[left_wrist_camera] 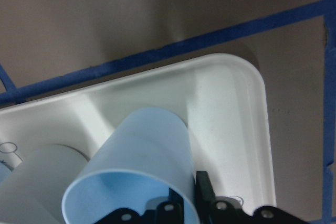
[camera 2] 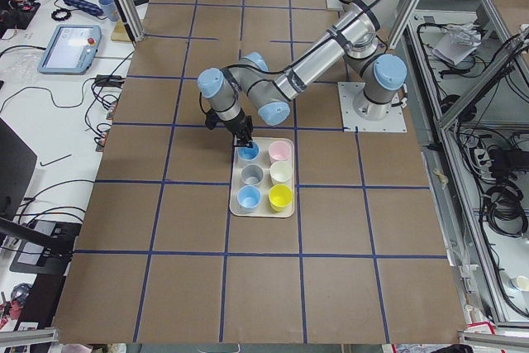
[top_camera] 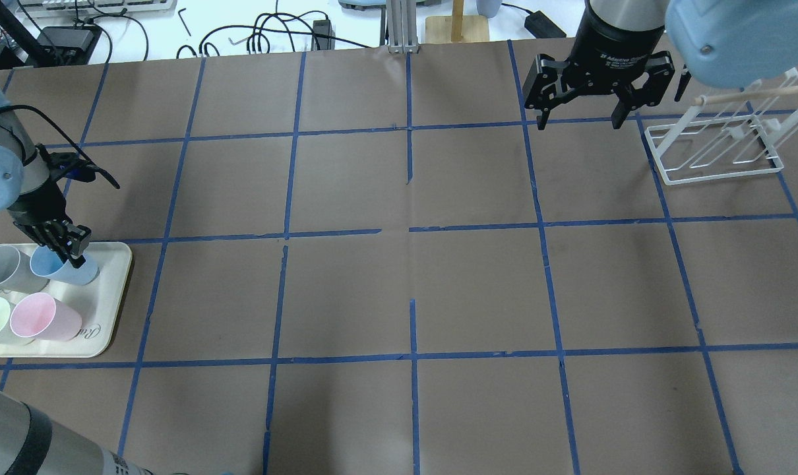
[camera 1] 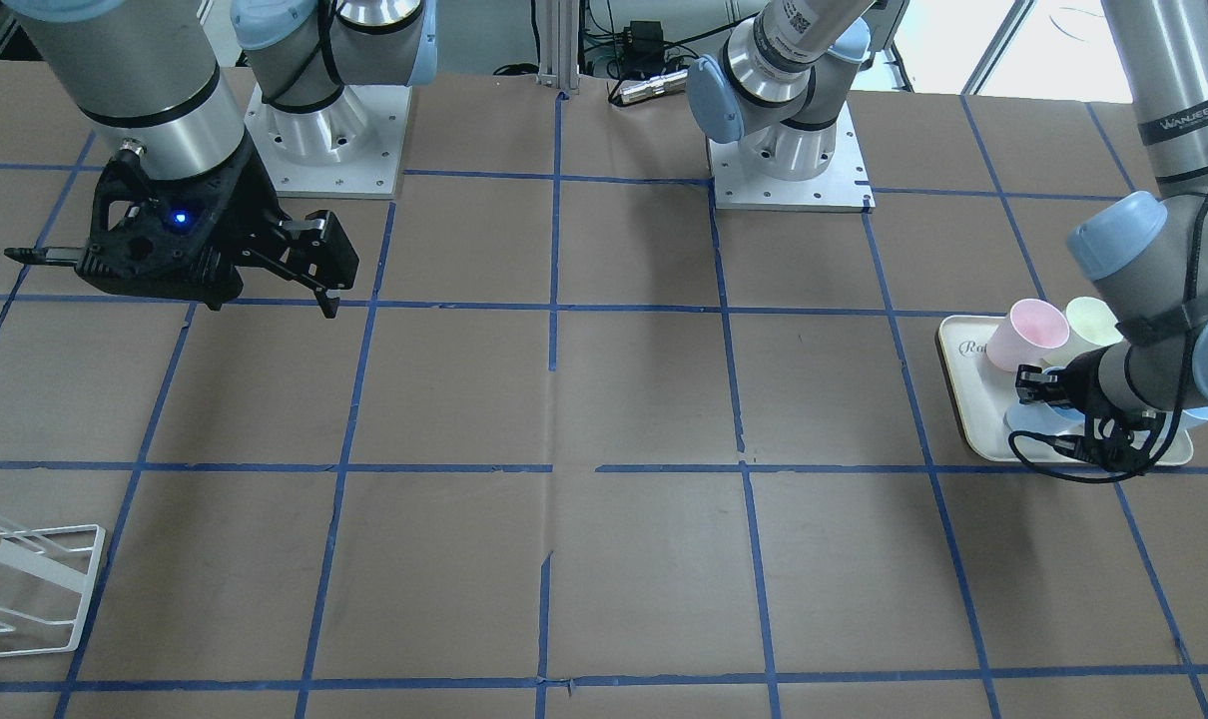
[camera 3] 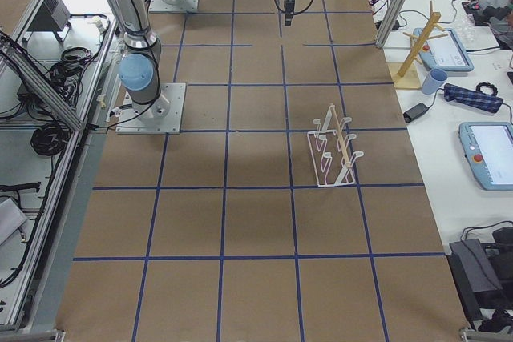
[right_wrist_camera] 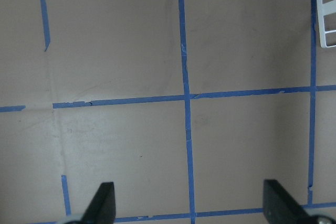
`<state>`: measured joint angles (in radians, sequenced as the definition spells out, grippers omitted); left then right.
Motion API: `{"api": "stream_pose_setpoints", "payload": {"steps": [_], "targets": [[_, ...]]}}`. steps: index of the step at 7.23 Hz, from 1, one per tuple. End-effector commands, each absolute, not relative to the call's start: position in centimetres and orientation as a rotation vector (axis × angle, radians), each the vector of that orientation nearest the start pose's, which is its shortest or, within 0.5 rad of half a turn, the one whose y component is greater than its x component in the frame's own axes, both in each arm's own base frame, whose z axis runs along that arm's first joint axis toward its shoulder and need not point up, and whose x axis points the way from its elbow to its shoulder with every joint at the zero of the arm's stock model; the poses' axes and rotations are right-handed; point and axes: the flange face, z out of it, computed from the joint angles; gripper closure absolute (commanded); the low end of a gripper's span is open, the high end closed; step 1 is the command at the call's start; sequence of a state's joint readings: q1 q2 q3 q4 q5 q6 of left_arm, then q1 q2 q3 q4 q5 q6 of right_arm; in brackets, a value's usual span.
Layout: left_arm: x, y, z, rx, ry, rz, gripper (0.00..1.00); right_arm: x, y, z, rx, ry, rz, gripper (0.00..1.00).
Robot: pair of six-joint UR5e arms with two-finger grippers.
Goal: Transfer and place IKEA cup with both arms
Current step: 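Lower the cup onto the white tray and open the left gripper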
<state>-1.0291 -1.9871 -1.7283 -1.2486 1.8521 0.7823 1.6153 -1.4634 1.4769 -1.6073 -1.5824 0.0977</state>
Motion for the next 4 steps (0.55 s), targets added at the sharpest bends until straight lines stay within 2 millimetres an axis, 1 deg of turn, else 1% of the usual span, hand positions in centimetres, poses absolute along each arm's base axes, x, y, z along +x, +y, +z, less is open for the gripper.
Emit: {"api": "stream_pose_setpoints", "payload": {"steps": [1, 2, 3, 4], "targets": [[22.5, -53.8, 22.5, 0.365, 3.022, 0.564, 0.01, 15.6, -53.4, 48.3, 0.087, 3.146, -0.039, 0.0], [22.3, -53.9, 23.8, 0.368, 3.027, 0.565, 0.0, 15.6, -53.3, 48.2, 0.089, 3.146, -0.037, 0.0], [21.6, -54.1, 25.7, 0.358, 3.037, 0.548, 0.0, 15.7, -53.3, 48.2, 0.087, 3.145, -0.037, 0.0], [21.0, -54.5, 28.4, 0.298, 3.066, 0.498, 0.0, 15.6, -53.4, 48.1, 0.089, 3.146, -0.035, 0.0]]}}
